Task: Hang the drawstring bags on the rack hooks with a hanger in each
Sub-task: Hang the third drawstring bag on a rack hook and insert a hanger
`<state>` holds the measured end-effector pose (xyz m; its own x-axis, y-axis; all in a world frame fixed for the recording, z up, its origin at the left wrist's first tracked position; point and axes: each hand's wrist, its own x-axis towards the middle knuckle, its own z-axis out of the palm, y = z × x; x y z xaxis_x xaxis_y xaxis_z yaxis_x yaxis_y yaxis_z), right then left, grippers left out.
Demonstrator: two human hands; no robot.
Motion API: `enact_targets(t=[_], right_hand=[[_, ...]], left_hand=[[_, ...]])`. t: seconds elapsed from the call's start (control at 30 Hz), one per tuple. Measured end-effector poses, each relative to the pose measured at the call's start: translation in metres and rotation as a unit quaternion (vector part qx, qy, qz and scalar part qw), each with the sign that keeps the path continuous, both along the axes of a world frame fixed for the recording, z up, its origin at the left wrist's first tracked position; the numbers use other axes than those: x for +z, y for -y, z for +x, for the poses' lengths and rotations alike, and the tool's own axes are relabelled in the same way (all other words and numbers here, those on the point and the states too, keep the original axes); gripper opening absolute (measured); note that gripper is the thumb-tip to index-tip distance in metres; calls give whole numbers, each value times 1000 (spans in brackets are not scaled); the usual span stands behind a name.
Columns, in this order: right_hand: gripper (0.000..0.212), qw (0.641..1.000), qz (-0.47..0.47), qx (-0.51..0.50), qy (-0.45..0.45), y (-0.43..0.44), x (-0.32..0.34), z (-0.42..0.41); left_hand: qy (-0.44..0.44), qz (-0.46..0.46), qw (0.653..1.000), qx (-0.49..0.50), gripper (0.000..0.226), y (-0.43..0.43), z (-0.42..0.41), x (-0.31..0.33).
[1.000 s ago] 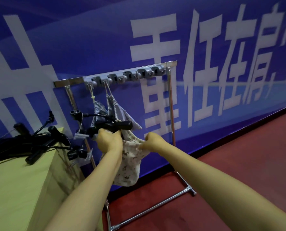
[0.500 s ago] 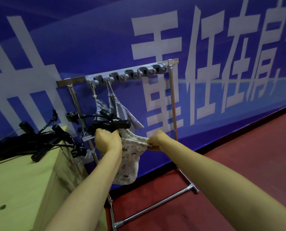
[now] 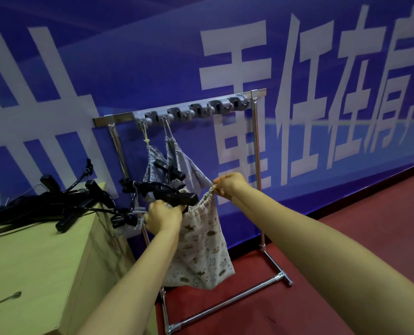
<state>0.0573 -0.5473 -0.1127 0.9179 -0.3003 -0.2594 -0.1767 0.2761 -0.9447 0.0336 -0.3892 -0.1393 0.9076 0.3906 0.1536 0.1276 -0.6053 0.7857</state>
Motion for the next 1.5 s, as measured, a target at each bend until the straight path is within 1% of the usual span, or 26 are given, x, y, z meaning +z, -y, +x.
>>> enact_targets(t=[0.03, 0.13, 0.17, 0.2, 0.23, 0.27, 0.3, 0.33, 0.4, 0.43, 0.47, 0.5, 0.53, 0.6, 0.67, 0.73, 0.8, 0.83, 0.87, 0.9, 0.97, 1.03, 1.1, 1.17, 1.3, 1.5], right_hand=[[27, 999, 30, 18, -7, -2, 2, -2], [30, 994, 83, 66, 24, -7, 14, -7], [30, 993, 85, 75, 39, -8, 20, -9], [29, 994, 56, 80, 55, -7, 25, -8], [28, 994, 0, 88, 73, -7, 30, -7], [29, 987, -79, 104, 89, -4, 35, -4], [30, 972, -176, 124, 97, -2, 38, -2], [29, 942, -291, 137, 96, 0, 42, 2], [19, 847, -507, 136, 85, 6, 46, 12], [18, 801, -580, 124, 87, 9, 47, 18], [22, 765, -627, 110, 92, 13, 47, 26], [24, 746, -653, 93, 96, 16, 45, 33], [24, 737, -664, 70, 102, 18, 44, 39], [23, 742, -660, 19, 117, 23, 46, 48], [22, 787, -599, -13, 148, 26, 50, 60], [22, 846, -501, -26, 181, 29, 61, 78], [33, 913, -355, 4, 203, 28, 74, 97], [37, 936, -277, 29, 214, 27, 80, 103], [38, 947, -225, 51, 224, 26, 85, 113], [39, 949, -201, 66, 233, 26, 92, 121], [40, 943, -195, 91, 252, 27, 103, 135], [41, 931, -215, 110, 272, 29, 113, 152], [42, 917, -259, 120, 279, 27, 123, 168], [43, 907, -289, 120, 282, 22, 129, 183], [43, 895, -316, 124, 289, 12, 132, 214], [44, 862, -353, 77, 355, 10, 133, 232]], left_hand=[[-2, 5, 1000, -14, 44, 0, -1, 1], [-15, -14, 997, -79, 44, 6, -4, 2], [-17, -27, 995, -94, 45, 9, -6, 2], [-15, -39, 994, -101, 46, 13, -7, 2], [-12, -47, 993, -103, 47, 16, -8, 1], [-9, -56, 993, -102, 47, 19, -8, 1], [-8, -63, 993, -100, 47, 22, -7, 1], [-7, -68, 993, -95, 46, 25, -7, 3], [-9, -71, 994, -84, 42, 28, -4, 4], [-9, -74, 994, -79, 39, 29, -2, 5], [-8, -78, 994, -78, 37, 31, 2, 8], [-7, -84, 993, -79, 35, 33, 6, 10], [-4, -90, 993, -78, 34, 35, 10, 14], [2, -93, 993, -73, 32, 41, 19, 24], [9, -91, 994, -67, 34, 47, 29, 35], [22, -92, 993, -66, 37, 52, 40, 47], [33, -93, 993, -60, 37, 56, 52, 58], [37, -92, 993, -56, 37, 56, 56, 62], [40, -94, 994, -49, 36, 58, 64, 65], [43, -97, 993, -43, 35, 59, 71, 69], [54, -105, 993, -29, 33, 59, 82, 73], [66, -120, 990, -23, 29, 60, 92, 74], [76, -145, 986, -22, 24, 60, 104, 74], [77, -161, 984, -18, 22, 60, 115, 76], [94, -154, 983, -26, 20, 60, 134, 83], [109, -132, 985, -24, 19, 60, 161, 82]])
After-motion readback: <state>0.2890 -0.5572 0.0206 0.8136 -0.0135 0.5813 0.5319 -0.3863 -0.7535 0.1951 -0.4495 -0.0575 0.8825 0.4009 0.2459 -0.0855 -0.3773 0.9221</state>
